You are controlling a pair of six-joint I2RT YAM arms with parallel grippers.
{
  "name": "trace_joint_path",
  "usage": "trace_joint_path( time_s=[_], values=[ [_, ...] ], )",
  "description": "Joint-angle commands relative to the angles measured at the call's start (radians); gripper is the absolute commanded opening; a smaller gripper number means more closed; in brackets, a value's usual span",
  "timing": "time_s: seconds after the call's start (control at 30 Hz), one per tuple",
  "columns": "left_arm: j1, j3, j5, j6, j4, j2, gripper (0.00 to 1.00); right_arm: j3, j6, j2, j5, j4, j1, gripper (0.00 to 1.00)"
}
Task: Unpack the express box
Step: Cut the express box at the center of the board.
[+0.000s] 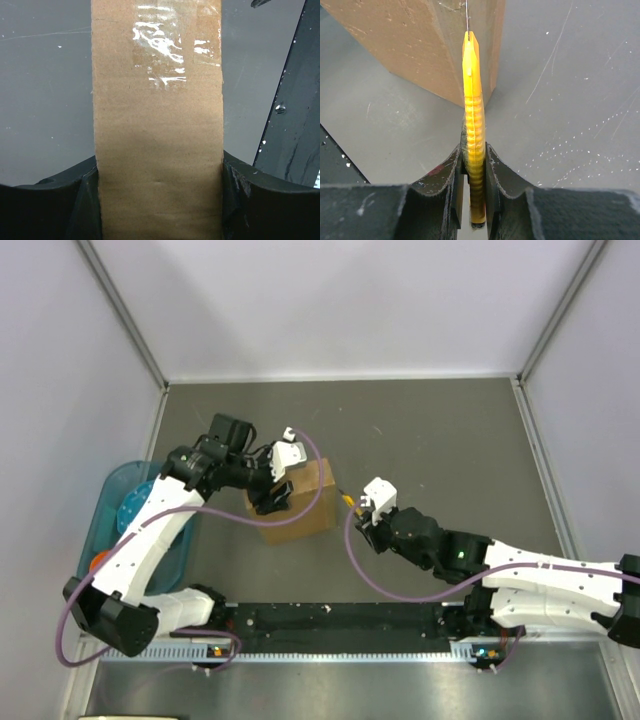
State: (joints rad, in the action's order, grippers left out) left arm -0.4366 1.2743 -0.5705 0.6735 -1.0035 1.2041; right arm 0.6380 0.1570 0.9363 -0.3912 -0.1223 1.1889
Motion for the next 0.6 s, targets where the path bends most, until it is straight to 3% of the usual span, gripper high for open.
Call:
trace_joint_path(
  time_s=[0.0,0.57],
  values=[
    [-0.008,-0.046,0.000,-0.018,-0.057,-0.001,0.04,0.069,-0.017,0.012,-0.009,0.016,0.008,0.00],
    [-0.027,-0.050,0.001,-0.005,-0.061,-0.009,0.05,0.072,-0.013,0.067,0.017,0.035,0.006,0.00]
  ],
)
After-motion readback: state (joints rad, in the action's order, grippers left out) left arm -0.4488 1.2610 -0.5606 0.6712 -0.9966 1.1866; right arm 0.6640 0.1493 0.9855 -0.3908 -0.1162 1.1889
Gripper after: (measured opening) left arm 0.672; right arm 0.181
